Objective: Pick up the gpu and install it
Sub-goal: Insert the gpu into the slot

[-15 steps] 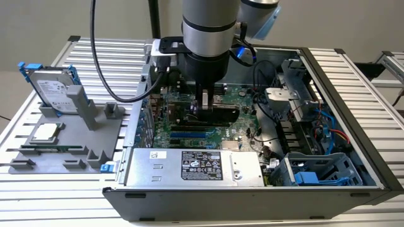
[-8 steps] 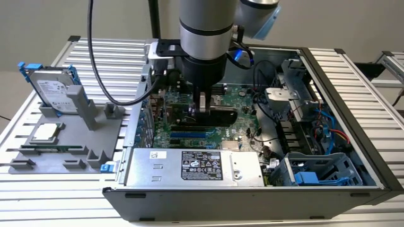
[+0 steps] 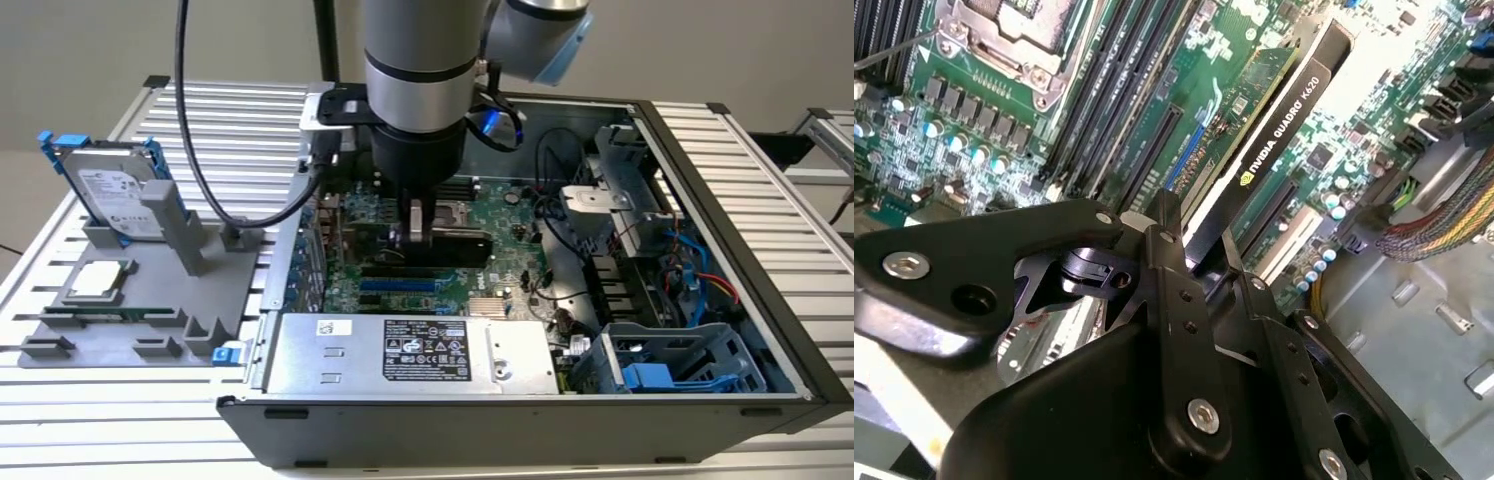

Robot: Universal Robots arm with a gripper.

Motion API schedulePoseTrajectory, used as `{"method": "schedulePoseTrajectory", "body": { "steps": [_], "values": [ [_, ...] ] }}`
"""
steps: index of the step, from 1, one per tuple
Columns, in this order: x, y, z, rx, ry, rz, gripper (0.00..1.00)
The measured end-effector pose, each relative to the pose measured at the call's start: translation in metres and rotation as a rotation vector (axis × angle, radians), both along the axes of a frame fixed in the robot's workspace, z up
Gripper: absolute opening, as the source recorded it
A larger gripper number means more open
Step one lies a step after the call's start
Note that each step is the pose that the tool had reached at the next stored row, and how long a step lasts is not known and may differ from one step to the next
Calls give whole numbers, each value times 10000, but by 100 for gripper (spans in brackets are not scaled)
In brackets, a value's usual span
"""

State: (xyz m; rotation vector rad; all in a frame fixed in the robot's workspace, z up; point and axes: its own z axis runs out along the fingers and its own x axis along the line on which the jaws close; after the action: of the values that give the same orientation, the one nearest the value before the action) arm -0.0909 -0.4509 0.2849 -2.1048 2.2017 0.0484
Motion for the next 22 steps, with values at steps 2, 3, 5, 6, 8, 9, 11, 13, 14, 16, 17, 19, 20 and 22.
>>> {"method": "schedulePoseTrajectory", "body": {
  "steps": [2,3,5,6,8,9,11,13,14,16,17,19,20,22],
  "values": [
    [-25,-4,-6,-1,1,1,0],
    [-37,-6,-10,-1,1,0,0],
    [-61,-13,-17,0,1,1,0],
    [-71,-16,-22,0,0,0,0],
    [-93,-24,-31,0,0,0,0],
    [-102,-28,-36,0,0,0,0],
    [-122,-35,-50,3,-1,1,0],
    [-140,-40,-65,2,-1,0,0],
    [-146,-45,-70,0,0,0,0],
    [-157,-56,-80,-1,1,2,0],
    [-161,-60,-87,1,0,2,0],
    [-171,-67,-103,1,0,0,0],
    [-175,-69,-113,1,0,0,0],
    [-187,-69,-136,1,0,0,0]
  ]
}}
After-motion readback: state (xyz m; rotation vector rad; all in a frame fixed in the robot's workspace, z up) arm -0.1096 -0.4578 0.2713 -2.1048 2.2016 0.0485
